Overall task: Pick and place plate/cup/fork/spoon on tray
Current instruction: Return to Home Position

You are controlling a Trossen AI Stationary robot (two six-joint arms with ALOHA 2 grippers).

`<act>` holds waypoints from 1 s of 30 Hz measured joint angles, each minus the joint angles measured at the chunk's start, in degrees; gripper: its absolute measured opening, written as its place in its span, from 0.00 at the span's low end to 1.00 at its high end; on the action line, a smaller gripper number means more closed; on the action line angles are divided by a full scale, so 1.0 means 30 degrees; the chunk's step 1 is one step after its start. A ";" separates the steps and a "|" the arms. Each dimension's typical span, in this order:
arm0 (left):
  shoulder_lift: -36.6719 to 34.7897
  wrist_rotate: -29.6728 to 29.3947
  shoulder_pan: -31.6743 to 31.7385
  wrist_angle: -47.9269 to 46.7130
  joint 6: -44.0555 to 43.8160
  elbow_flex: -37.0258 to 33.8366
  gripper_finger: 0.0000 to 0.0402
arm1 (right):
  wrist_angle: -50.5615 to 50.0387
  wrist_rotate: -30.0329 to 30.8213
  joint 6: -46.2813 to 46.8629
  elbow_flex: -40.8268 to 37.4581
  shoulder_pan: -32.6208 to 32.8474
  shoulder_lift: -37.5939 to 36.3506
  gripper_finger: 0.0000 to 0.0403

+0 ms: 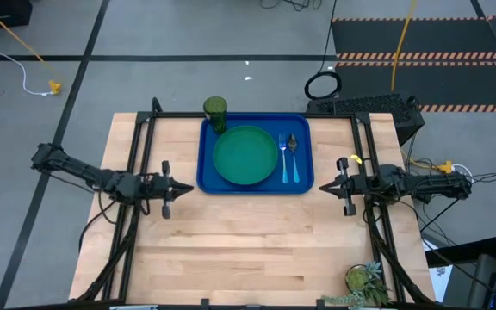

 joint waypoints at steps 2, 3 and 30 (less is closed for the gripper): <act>-0.0617 0.0537 0.0019 0.0004 0.0665 -0.0107 0.06 | 0.0113 0.0000 -0.0002 0.0000 0.0000 -0.0007 0.00; -0.0891 0.0849 0.0083 0.0027 0.0931 -0.0126 0.06 | 0.0111 0.0000 -0.0001 0.0000 0.0000 -0.0005 0.00; -0.3244 0.6840 0.4182 -0.1172 0.1602 -0.1144 0.06 | 0.0209 0.0036 -0.0002 0.0000 0.0000 0.0000 0.00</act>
